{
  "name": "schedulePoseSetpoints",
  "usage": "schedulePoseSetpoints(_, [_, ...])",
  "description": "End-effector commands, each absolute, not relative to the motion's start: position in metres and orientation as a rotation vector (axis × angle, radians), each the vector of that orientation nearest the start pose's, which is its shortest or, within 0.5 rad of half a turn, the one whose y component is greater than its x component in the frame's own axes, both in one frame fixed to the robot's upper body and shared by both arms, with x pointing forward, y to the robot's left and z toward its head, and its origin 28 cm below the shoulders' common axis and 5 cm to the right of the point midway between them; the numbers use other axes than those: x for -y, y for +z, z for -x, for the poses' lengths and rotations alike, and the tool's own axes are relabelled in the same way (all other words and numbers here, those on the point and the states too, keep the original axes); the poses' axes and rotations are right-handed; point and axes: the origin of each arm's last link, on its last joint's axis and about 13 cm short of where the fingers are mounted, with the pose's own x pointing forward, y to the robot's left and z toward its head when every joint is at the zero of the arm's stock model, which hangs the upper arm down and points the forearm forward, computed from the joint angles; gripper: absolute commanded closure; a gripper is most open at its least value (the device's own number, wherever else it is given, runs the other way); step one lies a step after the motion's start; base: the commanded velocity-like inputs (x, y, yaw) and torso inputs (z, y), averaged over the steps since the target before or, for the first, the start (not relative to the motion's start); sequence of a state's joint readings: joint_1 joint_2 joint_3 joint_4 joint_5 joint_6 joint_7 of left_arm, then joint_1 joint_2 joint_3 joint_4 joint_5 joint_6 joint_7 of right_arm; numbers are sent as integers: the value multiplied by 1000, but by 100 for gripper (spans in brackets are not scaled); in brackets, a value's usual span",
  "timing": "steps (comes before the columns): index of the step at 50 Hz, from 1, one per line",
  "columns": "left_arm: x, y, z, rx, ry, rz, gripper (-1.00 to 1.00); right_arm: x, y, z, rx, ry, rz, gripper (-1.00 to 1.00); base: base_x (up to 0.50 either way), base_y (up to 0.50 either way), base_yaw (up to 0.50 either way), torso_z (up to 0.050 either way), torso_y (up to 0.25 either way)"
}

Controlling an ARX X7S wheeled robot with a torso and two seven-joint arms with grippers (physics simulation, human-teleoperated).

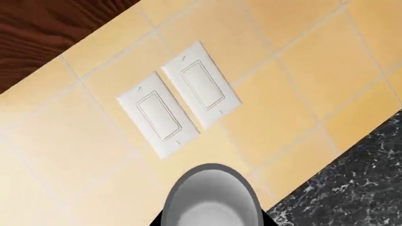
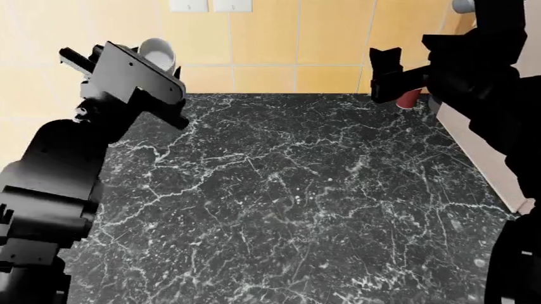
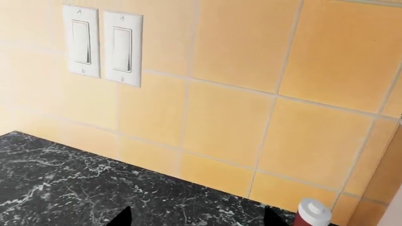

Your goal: A wet mug is on the counter and needs to be dried. Pick it up and place it upside down in the open cabinet.

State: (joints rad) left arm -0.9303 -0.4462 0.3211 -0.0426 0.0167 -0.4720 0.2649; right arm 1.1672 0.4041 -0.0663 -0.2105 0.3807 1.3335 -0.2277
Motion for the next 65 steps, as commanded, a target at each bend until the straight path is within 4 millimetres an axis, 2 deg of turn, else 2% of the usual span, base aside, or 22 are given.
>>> schedulePoseSetpoints(1, [-280,237,-361,536,-34,-806,100,172,315,-301,-11,291,123,-100,0,0,0,0,0])
schedulePoseSetpoints(21, [-284,231,-378,948,166,-1112,100,171,319,-296,-11,325,84,-100,0,0,0,0,0])
schedulePoseSetpoints(38, [-290,241,-386,1403,351,-1428,100,169,323,-286,-22,393,45,-100,0,0,0,0,0])
schedulePoseSetpoints(43, [-291,242,-390,1467,382,-1463,100,166,324,-280,-37,485,23,-100,0,0,0,0,0])
schedulePoseSetpoints(52, [-290,242,-393,1535,420,-1486,100,155,323,-258,-96,769,-29,-100,0,0,0,0,0])
schedulePoseSetpoints(65, [-283,242,-382,1616,442,-1469,100,141,308,-253,-129,903,-4,-100,0,0,0,0,0])
